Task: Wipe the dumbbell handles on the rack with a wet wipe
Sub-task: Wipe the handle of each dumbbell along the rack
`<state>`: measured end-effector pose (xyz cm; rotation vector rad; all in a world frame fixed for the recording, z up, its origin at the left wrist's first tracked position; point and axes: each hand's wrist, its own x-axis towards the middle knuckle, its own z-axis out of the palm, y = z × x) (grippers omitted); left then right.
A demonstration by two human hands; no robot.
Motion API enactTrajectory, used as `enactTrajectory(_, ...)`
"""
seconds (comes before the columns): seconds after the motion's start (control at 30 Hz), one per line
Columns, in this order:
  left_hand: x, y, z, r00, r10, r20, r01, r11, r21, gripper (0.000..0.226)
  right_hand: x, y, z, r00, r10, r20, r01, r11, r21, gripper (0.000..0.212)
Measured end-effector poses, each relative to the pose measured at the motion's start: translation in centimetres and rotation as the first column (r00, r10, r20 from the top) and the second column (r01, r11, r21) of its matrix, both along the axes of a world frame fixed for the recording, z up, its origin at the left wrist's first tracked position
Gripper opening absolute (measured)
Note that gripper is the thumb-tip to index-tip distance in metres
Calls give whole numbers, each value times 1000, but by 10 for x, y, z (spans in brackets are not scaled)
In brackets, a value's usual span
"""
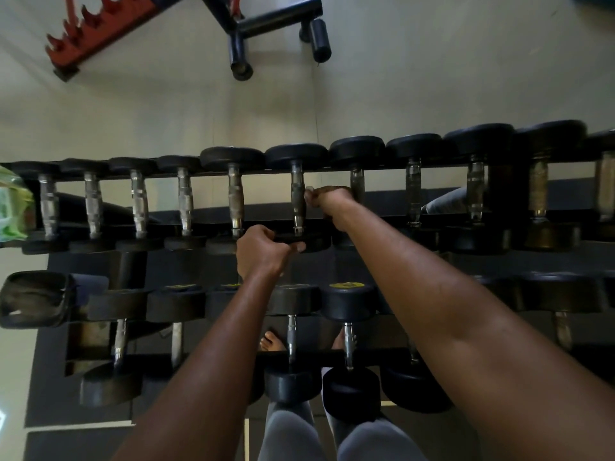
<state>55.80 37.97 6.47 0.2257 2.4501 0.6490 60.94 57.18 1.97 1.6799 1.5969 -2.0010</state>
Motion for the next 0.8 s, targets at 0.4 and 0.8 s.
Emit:
enactTrajectory(0.4,0,-6,-12,1000,18,15,-18,999,30,55,-24,4,19,958,-270,-93,263,961,-81,29)
enactTrajectory(0.8,6,-14,-2,992,99,73,-106,989,101,61,-26,-2,34,745,503,439,-463,-85,882,20)
